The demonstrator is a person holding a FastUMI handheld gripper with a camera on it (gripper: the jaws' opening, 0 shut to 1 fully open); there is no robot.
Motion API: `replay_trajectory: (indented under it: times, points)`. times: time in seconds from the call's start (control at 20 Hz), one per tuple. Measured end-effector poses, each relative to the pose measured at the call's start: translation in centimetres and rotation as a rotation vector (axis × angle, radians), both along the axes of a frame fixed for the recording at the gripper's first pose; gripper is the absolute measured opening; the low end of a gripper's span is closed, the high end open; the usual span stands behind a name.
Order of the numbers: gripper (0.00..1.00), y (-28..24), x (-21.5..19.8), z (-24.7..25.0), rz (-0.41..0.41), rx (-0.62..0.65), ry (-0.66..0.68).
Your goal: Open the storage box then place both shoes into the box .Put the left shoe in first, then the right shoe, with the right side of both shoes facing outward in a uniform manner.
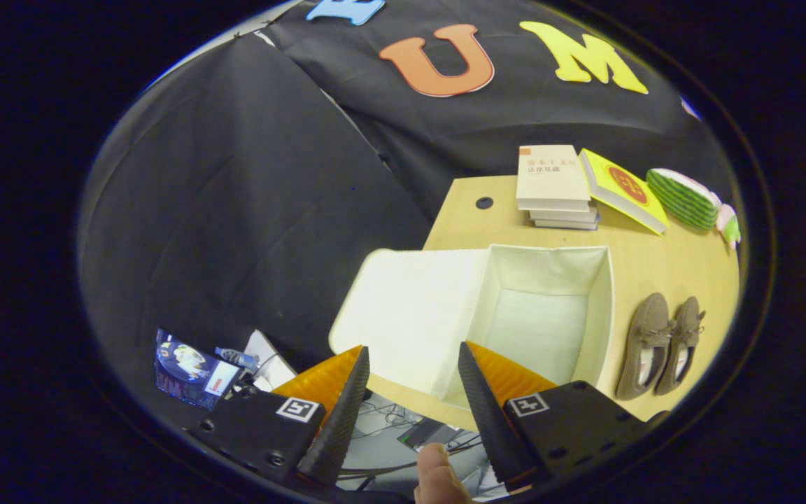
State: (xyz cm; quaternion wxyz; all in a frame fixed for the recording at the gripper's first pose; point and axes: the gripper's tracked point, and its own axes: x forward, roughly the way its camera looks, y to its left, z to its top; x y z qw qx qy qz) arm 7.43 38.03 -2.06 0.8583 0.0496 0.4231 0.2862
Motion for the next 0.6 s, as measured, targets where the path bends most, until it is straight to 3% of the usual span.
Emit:
replay_trajectory:
  times: [0.6]
  points:
    - [0.84, -13.5, 2.3, -5.5, -0.086, -0.189, -0.011]
